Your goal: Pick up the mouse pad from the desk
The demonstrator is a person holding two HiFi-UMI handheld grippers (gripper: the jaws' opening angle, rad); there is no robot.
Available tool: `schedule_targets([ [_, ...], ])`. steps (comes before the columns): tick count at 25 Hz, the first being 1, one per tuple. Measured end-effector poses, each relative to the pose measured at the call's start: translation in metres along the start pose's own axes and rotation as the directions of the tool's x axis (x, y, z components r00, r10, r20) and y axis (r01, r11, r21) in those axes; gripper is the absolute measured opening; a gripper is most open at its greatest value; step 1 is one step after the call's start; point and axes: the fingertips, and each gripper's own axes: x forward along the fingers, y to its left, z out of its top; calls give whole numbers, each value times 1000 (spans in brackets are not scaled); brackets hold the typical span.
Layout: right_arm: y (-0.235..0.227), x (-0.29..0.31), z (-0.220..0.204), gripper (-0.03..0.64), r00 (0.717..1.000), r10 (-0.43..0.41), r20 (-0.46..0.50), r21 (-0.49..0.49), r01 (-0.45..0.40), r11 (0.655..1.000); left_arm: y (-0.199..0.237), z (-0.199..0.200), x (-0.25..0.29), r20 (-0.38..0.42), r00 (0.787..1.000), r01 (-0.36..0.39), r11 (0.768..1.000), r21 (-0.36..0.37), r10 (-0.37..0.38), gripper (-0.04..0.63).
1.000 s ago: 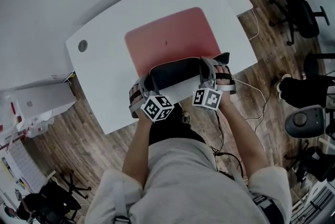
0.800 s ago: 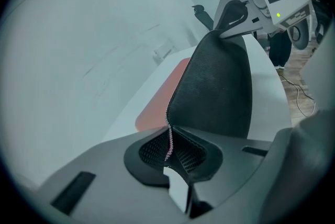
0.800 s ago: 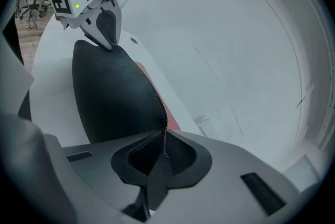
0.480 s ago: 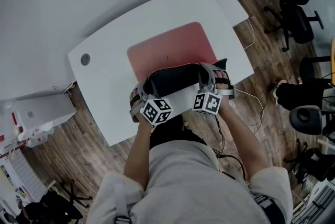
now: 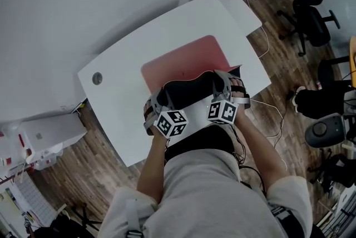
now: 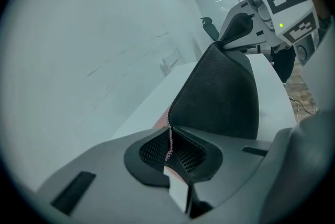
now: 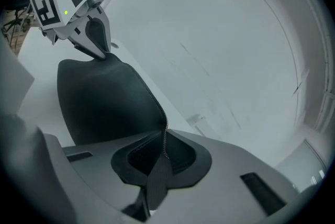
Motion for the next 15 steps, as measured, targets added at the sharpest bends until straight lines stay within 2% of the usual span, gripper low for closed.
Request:
schedule_targets([
  [7,-15,1,25,54,999,-7,39,-2,7,1000,13,18,-5,39,999,5,999,-35,-4,28],
  [15,-27,7,41,54,997,5,79,12,-6,1000,29,34,-5,58,998,-31,998,-53,34,28],
])
